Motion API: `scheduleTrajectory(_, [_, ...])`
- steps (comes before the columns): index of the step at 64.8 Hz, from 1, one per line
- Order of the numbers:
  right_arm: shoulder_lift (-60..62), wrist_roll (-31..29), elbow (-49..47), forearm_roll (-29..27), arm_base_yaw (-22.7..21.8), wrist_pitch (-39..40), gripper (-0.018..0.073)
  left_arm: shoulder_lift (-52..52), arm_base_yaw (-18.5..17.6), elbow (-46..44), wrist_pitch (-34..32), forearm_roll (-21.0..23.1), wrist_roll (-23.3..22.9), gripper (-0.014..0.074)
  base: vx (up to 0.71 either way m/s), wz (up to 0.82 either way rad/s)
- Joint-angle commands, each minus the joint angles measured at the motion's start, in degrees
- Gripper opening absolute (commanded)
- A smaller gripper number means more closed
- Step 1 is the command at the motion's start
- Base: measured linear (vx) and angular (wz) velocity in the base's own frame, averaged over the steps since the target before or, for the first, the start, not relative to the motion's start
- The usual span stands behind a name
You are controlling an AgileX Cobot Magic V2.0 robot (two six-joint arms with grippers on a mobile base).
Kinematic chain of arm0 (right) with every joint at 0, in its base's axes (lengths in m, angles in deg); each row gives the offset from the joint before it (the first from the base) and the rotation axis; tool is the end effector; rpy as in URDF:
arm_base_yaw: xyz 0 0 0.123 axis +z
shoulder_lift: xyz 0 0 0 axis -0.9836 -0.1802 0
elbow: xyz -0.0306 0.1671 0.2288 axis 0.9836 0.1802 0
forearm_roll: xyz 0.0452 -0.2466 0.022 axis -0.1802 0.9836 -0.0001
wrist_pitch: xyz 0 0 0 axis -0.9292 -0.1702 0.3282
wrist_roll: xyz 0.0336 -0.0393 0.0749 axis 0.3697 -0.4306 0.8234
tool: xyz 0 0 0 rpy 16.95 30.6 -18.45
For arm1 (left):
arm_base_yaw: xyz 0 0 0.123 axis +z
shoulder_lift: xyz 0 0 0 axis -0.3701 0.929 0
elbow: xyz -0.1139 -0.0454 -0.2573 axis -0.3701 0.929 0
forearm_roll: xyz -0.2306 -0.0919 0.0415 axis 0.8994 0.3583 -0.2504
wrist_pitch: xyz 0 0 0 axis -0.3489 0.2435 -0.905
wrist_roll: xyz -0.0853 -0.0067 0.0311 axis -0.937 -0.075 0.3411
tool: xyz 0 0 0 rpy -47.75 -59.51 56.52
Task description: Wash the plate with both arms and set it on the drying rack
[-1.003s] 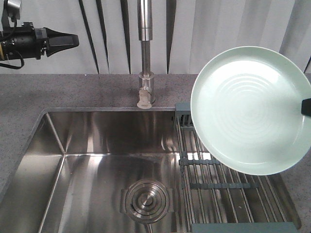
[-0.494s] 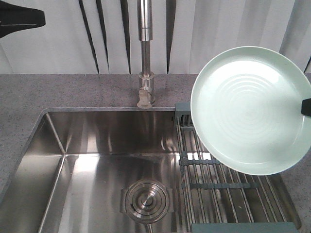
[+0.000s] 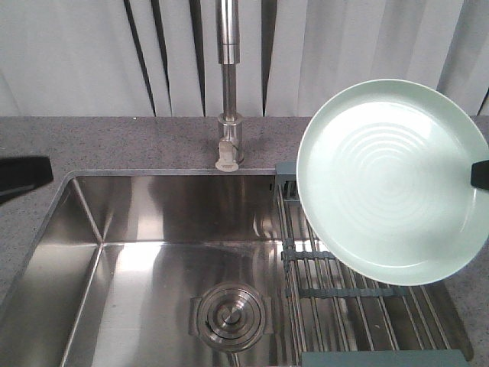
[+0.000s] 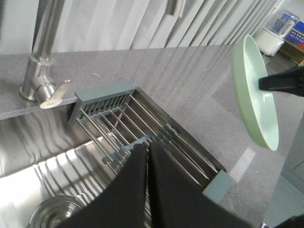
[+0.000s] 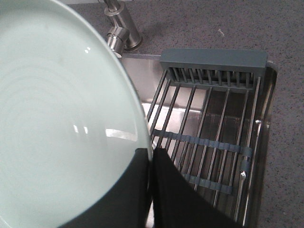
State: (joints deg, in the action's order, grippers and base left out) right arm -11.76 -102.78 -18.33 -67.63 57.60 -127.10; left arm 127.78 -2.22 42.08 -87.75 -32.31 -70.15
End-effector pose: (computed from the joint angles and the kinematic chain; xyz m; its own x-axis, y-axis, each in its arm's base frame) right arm 0.1803 -0.0055 0.3813 -0.6410 0.0307 -0.7669 -0.3367 0.8867 0.3169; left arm 0.1719 -0.0284 0.3610 -0.5188 -0.1804 -0.8356 0.6004 0.6190 -0.5064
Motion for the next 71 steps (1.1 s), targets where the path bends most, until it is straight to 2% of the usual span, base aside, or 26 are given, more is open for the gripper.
scheduleTrajectory(1, [0.6,-0.3,-1.4,-3.5,-0.4,0.6,-0.0006,-5.7,0.1,3.3,1.9,-2.0,-0.3,-0.0008,0.0,0.0])
scheduleTrajectory(24, [0.6,-0.3,-1.4,-3.4,-0.4,-1.3,-0.0006,-15.1,0.1,17.6,5.6,-1.8,-0.3,-0.0008,0.0,0.0])
scheduleTrajectory(39, [0.6,-0.3,-1.4,-3.5,-0.4,-2.0,-0.0006,-15.3,0.1,18.6,1.7,-1.6,-0.3,-0.0007,0.0,0.0])
scheduleTrajectory(47, [-0.1,-0.6,-1.5,-5.4,0.7,-2.0,-0.0006,-15.3,0.1,18.6,-0.3,-1.7,-0.3,-0.0007,0.0,0.0])
scheduleTrajectory(55, [-2.7,-1.4,-2.1,-6.4,6.2,-2.0,-0.0006,-15.3,0.1,18.6,-0.4,-1.8,-0.3,-0.0006,0.0,0.0])
scheduleTrajectory(61, [-5.4,-1.2,-3.1,-5.8,12.5,-1.3,-0.0006,-15.3,0.1,18.6,-0.4,-1.8,-0.3,-0.0006,0.0,0.0])
scheduleTrajectory(71, [-10.0,3.4,-5.6,-0.6,23.2,3.2,-0.0005,-15.3,0.1,18.6,-1.1,-1.8,-0.3,-0.0006,0.0,0.0])
